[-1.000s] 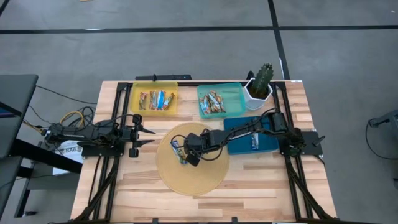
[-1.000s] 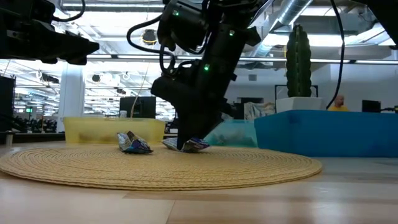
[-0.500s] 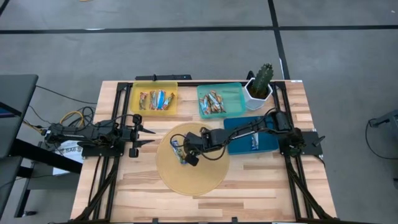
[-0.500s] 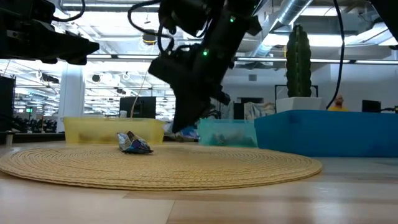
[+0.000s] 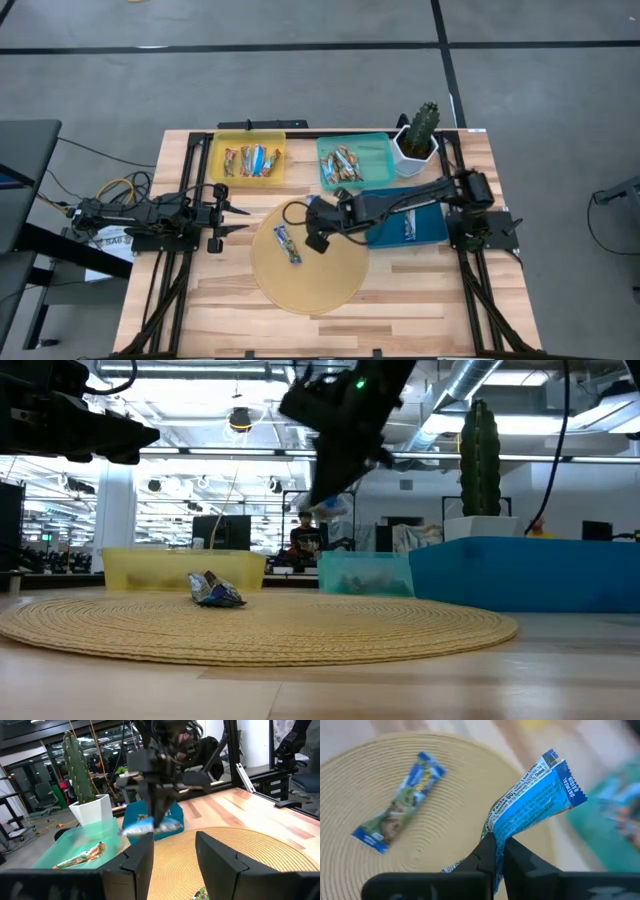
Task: Pick and place Granola Bars by type
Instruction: Put the blue granola bar into the blue bin
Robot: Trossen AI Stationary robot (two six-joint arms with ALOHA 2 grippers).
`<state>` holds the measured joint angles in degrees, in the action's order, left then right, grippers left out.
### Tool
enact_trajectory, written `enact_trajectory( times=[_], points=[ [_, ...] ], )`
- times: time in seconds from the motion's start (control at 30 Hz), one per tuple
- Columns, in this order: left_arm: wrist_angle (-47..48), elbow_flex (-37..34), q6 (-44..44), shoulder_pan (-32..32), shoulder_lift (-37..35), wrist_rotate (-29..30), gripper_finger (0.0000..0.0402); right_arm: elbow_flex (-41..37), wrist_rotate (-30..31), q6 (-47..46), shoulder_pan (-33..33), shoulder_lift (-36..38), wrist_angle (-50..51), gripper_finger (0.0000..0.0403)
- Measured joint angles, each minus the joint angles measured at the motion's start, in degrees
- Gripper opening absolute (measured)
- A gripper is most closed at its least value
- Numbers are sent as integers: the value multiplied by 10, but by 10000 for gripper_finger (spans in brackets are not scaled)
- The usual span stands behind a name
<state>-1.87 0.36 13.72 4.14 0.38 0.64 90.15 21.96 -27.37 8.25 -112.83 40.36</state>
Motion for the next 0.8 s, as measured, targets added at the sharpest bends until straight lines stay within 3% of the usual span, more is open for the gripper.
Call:
enact_trajectory(
  times=[0.3,0.8],
  points=[
    [0,0,0,0,0,0,140,0,68,-15,0,82,89,10],
    [0,0,0,0,0,0,140,0,69,-35,0,130,165,9]
  ],
)
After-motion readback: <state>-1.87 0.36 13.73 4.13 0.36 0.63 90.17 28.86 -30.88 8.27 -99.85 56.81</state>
